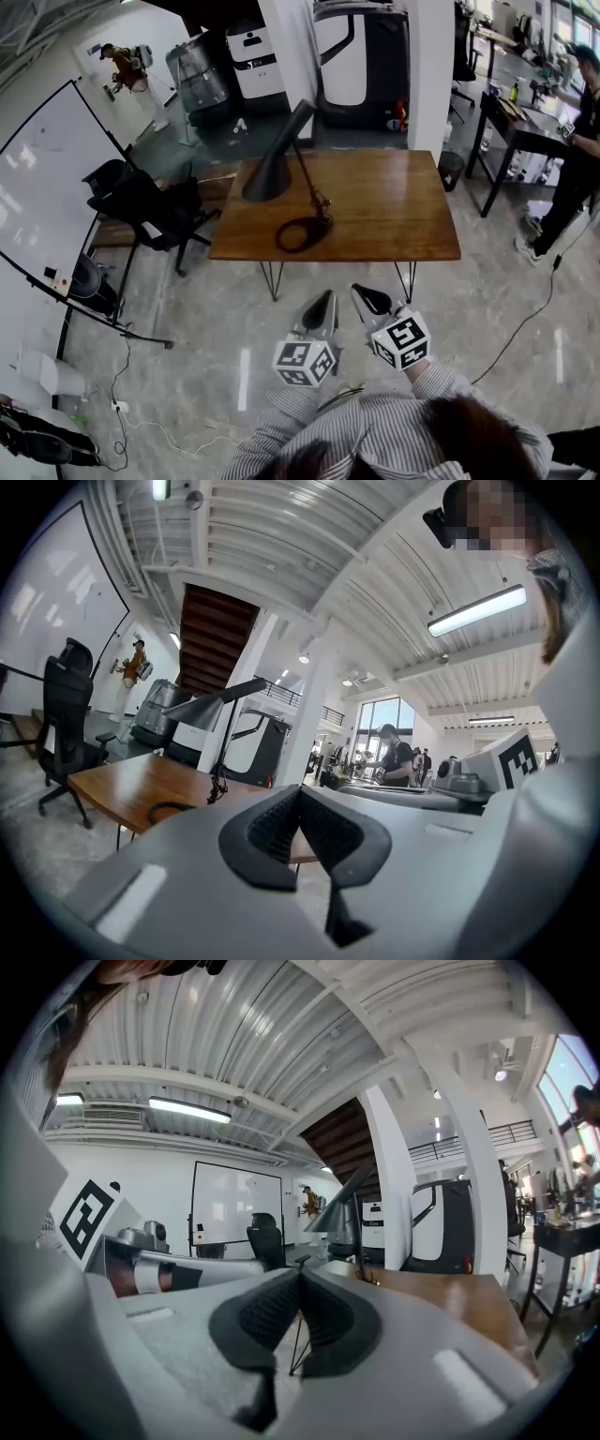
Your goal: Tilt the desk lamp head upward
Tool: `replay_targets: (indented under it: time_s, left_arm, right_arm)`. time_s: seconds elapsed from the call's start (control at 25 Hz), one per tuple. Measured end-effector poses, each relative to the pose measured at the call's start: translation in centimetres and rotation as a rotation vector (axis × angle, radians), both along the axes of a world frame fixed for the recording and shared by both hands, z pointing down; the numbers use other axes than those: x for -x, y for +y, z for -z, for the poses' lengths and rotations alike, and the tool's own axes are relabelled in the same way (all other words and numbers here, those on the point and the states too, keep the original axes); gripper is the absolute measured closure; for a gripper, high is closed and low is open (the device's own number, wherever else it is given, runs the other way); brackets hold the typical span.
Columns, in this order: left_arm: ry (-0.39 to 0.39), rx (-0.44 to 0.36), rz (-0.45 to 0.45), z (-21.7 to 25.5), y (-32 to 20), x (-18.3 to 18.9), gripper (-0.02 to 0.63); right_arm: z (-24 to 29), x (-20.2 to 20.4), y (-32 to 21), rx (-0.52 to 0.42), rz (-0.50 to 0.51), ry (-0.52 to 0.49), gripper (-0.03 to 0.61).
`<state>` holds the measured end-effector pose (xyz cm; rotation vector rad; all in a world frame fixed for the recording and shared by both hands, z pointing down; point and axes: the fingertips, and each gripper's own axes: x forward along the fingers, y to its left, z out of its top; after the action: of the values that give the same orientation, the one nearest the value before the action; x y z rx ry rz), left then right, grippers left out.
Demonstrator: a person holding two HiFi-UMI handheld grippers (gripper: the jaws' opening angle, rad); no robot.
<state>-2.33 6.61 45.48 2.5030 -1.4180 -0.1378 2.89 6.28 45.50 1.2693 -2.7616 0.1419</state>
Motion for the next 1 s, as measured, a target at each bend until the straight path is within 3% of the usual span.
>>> replay_targets:
  time_s: [0.48, 0.76, 1.0]
  left_arm:
    - [-0.016, 0.019, 0.064, -0.9, -1.6, -0.9, 0.62]
    - [-0.01, 0.055, 0.069, -2.8, -4.6, -1.1, 0.62]
    - [-0.043, -0.002, 0.07, -2.0, -11.2, 0.2, 0.616]
  right_arm:
    - [-0.5, -0.9, -0.9, -0.066, 0.107, 0.057, 0.58]
    - [-1.5, -2.1, -3.6, -0.061, 0.077, 0.037, 0.58]
    - [-0.1, -2.2, -10.3, -0.127, 0.014, 0.036, 0.578]
